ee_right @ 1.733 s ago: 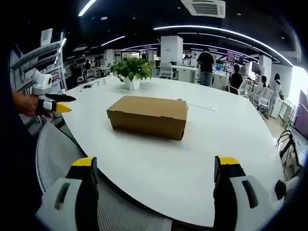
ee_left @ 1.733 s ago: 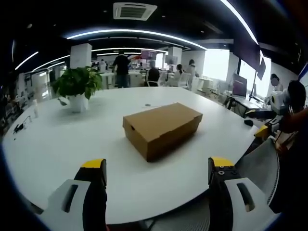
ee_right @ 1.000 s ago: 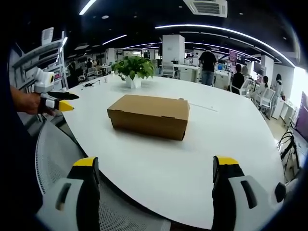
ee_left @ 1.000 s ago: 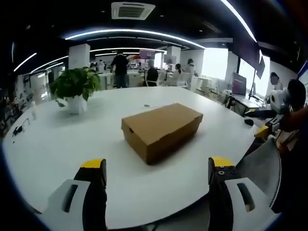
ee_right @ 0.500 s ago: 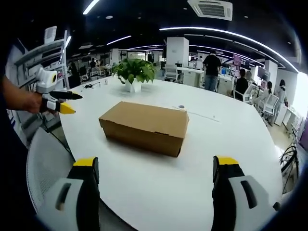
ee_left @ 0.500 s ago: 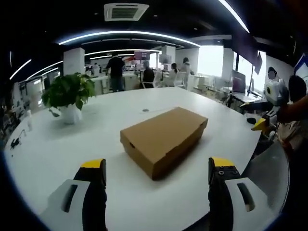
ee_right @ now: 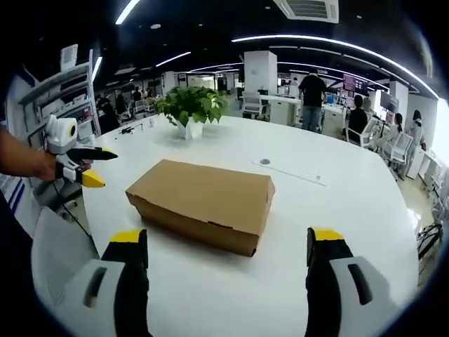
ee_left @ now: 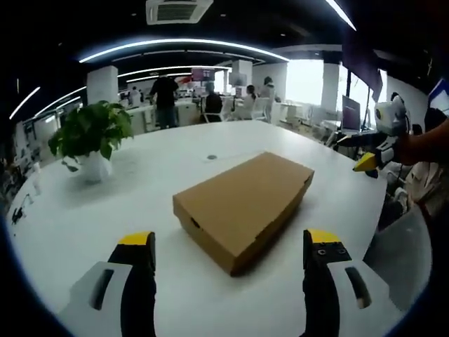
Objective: Operate the shoe box by opening the lid, removing the specified soft item, and placing it in the target area until the item is outside and the box remains undamaged.
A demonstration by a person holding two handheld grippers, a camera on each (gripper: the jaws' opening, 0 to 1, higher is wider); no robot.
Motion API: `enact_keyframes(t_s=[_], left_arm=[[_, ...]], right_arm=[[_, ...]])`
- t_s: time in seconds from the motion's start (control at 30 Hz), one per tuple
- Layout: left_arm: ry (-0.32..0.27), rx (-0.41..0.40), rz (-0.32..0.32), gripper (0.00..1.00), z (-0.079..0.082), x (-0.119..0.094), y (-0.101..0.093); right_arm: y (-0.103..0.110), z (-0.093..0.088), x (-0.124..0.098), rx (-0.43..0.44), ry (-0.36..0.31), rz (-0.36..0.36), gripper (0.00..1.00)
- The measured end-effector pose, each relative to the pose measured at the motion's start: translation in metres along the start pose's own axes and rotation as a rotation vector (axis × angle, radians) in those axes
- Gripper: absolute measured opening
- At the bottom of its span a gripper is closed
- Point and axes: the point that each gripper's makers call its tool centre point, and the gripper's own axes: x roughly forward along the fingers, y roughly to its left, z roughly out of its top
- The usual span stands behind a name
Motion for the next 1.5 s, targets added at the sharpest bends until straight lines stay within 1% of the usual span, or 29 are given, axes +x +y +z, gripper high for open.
enact_keyframes(t_s=[0.13,0.2,0.33,0.43,0.53,0.67,0.77,0.83,1.03,1.1,1.17,1.23,1.27,1.37,1.43,1.5], left_arm=[[0.008,-0.007,-0.004,0.88,-0.001,0.011,0.001],[0.023,-0.017,-0.009,0.88,-0.003,0.019,0.001],[0.032,-0.037,-0.018,0.87,-0.002,0.031,0.000],[0.055,-0.032,-0.022,0.85,-0.004,0.040,0.000],[0.063,-0.046,-0.031,0.84,-0.003,0.049,0.001],[0.078,-0.065,-0.039,0.83,-0.005,0.058,0.000],[0.092,-0.082,-0.037,0.82,-0.007,0.066,0.001],[0.091,-0.083,-0.040,0.81,-0.008,0.068,0.001],[0.112,-0.112,-0.033,0.79,-0.014,0.078,0.003],[0.123,-0.123,-0.028,0.78,-0.017,0.082,0.005],[0.128,-0.151,-0.028,0.74,-0.020,0.086,0.007],[0.127,-0.182,-0.025,0.69,-0.020,0.089,0.008],[0.128,-0.187,-0.024,0.69,-0.021,0.091,0.009],[0.142,-0.187,-0.012,0.68,-0.022,0.094,0.011],[0.152,-0.183,-0.006,0.67,-0.024,0.096,0.013],[0.166,-0.177,-0.003,0.66,-0.027,0.097,0.015]], right_arm=[[-0.003,-0.008,0.016,0.028,0.042,0.016,0.87],[-0.006,-0.011,0.023,0.038,0.055,0.020,0.87],[-0.012,-0.012,0.034,0.066,0.069,0.026,0.85],[-0.017,-0.014,0.043,0.095,0.081,0.027,0.83],[-0.022,-0.016,0.050,0.107,0.089,0.026,0.81],[-0.024,-0.018,0.061,0.136,0.103,0.039,0.77],[-0.025,-0.019,0.068,0.152,0.105,0.043,0.76],[-0.025,-0.018,0.073,0.160,0.107,0.048,0.76],[-0.027,-0.020,0.086,0.166,0.118,0.059,0.74],[-0.029,-0.019,0.090,0.189,0.120,0.060,0.73],[-0.031,-0.021,0.095,0.195,0.126,0.058,0.70],[-0.032,-0.021,0.101,0.203,0.130,0.061,0.69],[-0.032,-0.022,0.103,0.203,0.132,0.060,0.68],[-0.030,-0.018,0.108,0.190,0.127,0.062,0.67],[-0.026,-0.019,0.112,0.200,0.137,0.082,0.63],[-0.024,-0.022,0.114,0.187,0.152,0.091,0.59]])
